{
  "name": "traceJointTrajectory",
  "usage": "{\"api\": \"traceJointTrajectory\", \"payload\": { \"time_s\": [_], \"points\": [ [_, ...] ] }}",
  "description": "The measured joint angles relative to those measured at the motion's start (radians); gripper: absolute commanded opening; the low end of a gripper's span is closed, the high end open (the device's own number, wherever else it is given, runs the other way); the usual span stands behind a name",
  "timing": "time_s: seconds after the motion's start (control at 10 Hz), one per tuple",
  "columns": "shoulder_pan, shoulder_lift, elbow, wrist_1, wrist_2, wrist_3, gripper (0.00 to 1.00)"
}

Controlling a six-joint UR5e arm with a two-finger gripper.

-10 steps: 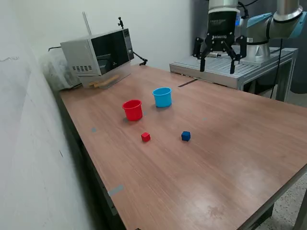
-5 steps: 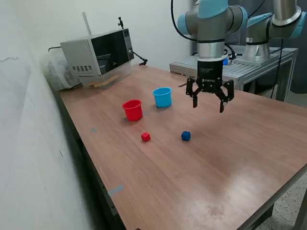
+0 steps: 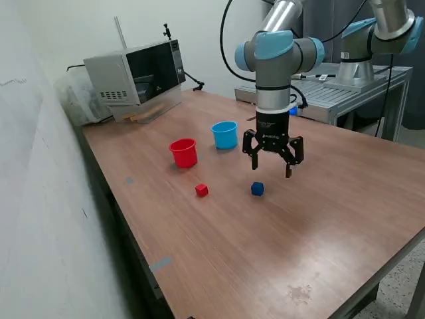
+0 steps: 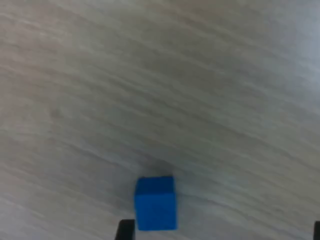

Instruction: Place red objects in the red bin, and blue objects in the blue bin.

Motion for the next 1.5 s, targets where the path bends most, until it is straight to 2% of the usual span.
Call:
{"api": "traceJointTrajectory", "payload": {
  "time_s": [0.4,0.9,1.0,1.5],
  "points": [
    [-0.040,0.044,-0.021,-0.027,0.000,-0.027,1.00],
    [-0.054,0.065,-0.023,-0.041,0.003,-0.050,1.00],
    [-0.054,0.066,-0.024,-0.042,0.004,-0.058,0.00],
    [-0.055,0.068,-0.020,-0.043,0.006,-0.076,0.00]
  ]
}}
